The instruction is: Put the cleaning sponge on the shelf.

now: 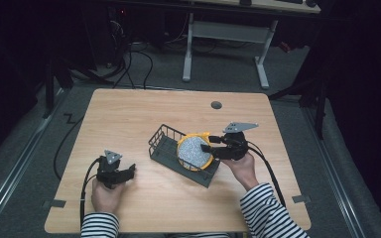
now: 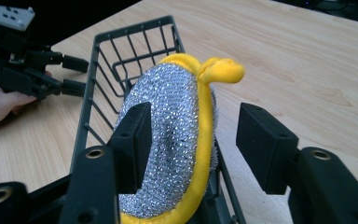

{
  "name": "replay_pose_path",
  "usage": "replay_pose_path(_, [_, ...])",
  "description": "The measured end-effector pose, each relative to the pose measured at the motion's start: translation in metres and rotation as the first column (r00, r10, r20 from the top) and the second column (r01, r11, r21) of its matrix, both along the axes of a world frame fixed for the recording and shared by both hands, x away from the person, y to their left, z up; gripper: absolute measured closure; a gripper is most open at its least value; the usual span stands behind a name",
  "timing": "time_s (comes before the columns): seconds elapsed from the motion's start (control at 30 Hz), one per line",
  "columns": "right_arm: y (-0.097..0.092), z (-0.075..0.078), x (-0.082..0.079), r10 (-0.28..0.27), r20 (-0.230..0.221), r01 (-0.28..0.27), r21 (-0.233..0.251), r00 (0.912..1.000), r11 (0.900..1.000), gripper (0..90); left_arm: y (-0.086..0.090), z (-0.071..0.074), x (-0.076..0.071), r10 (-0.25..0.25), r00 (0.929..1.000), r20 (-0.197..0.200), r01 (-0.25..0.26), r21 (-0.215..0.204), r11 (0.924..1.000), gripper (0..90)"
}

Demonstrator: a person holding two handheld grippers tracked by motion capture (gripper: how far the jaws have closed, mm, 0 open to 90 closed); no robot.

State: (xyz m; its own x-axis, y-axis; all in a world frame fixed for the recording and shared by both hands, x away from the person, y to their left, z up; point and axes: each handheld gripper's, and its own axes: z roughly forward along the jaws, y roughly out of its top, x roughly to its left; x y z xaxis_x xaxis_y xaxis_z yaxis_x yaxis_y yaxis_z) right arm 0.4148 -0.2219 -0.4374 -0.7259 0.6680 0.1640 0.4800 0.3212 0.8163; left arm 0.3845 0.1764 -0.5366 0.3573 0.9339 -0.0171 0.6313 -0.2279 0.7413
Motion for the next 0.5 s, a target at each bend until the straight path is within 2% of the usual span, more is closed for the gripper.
replay_pose_path(0.23, [-0.009, 0.008, -0.001, -0.041, 0.005, 0.041, 0.039, 0.9992, 0.9984, 41.5, 0.000, 0.000, 0.000, 0.000, 1.0000, 0.000, 0.000, 0.000, 1.0000, 27.4])
replay_pose_path(0.5, [-0.029, 0.021, -0.005, -0.100, 0.037, 0.097, 0.069, 0.9943, 0.9929, 42.2, 0.000, 0.000, 0.000, 0.000, 1.0000, 0.000, 0.000, -0.001, 1.0000, 27.4])
